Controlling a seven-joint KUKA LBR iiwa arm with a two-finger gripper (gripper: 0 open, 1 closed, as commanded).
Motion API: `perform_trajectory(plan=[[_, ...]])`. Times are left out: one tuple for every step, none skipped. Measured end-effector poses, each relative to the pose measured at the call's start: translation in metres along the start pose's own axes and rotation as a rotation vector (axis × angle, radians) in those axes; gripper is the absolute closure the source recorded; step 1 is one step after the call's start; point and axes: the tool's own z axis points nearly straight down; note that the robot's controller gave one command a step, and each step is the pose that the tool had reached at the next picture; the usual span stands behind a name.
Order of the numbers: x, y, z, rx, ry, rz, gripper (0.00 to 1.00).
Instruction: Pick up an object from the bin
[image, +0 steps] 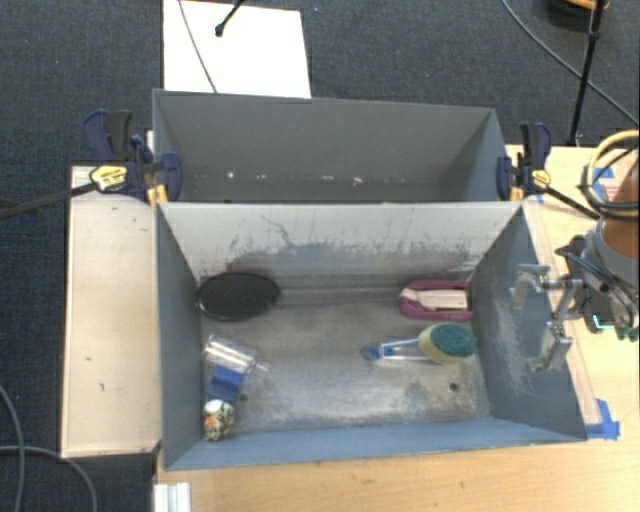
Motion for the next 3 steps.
perform_trajectory(plan=[[-0.031,0.036,0.121,-0.002,0.000,-0.103,0.00],[-0.037,0.059,0.160,0.001,-0.009,0.150,0.00],[-0.038,0.058,0.157,0.003,-0.013,0.144,1.00]])
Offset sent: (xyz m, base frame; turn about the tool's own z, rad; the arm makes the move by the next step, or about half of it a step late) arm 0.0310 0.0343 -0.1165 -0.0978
